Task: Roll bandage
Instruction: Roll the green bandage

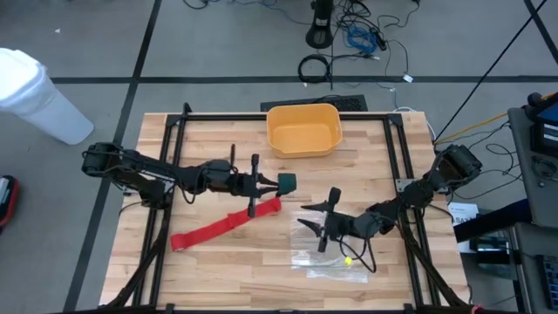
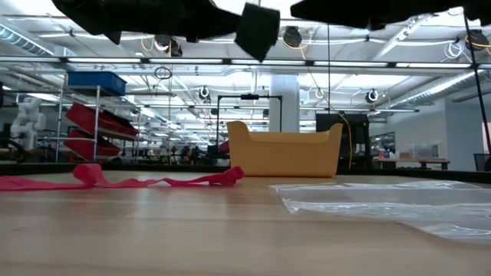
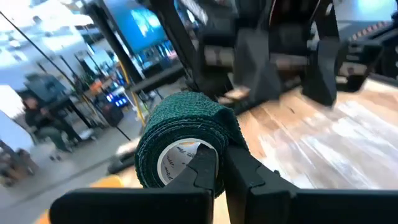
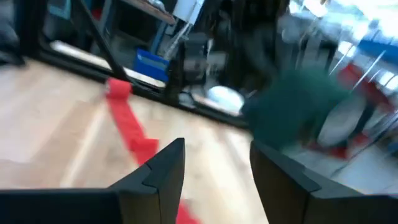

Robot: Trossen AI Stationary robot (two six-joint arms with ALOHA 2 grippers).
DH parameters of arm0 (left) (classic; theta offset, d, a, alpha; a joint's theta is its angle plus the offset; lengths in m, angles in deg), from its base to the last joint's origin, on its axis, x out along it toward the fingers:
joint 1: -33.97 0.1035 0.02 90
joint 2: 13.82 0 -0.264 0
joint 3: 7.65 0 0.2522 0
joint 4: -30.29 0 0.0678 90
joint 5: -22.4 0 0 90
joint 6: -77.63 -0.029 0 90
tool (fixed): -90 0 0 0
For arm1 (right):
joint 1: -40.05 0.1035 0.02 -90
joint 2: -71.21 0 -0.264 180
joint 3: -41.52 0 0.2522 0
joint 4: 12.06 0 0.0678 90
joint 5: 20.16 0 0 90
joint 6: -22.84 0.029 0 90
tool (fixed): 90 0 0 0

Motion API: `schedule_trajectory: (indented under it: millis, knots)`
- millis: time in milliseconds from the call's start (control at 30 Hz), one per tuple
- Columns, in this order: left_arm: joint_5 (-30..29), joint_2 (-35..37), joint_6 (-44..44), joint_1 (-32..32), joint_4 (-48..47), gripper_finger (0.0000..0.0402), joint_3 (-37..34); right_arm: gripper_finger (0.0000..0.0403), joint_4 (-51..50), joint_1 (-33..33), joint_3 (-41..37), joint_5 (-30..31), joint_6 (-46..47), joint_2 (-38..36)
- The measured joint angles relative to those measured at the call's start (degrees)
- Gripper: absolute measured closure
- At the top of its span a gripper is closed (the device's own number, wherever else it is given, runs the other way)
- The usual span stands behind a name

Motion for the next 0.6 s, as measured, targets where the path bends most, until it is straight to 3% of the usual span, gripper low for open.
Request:
schedule_trajectory:
  millis: [100, 267, 600]
  knots:
    - [0.1, 0.9, -0.8, -0.1, 0.7, 0.0389, 0.0, 0.0236, 2.1, -2.9, -4.2, -5.0, 12.2, 0.0]
    - [0.3, 1.4, -0.8, -0.9, 1.9, 0.0389, 0.0, 0.0236, 13.0, -10.0, -10.9, -19.4, 26.1, 0.0]
    - [0.5, 1.3, -0.9, -2.2, 2.9, 0.0389, 0.0, 0.0236, 21.4, -18.2, -10.1, -30.5, 32.3, 2.4]
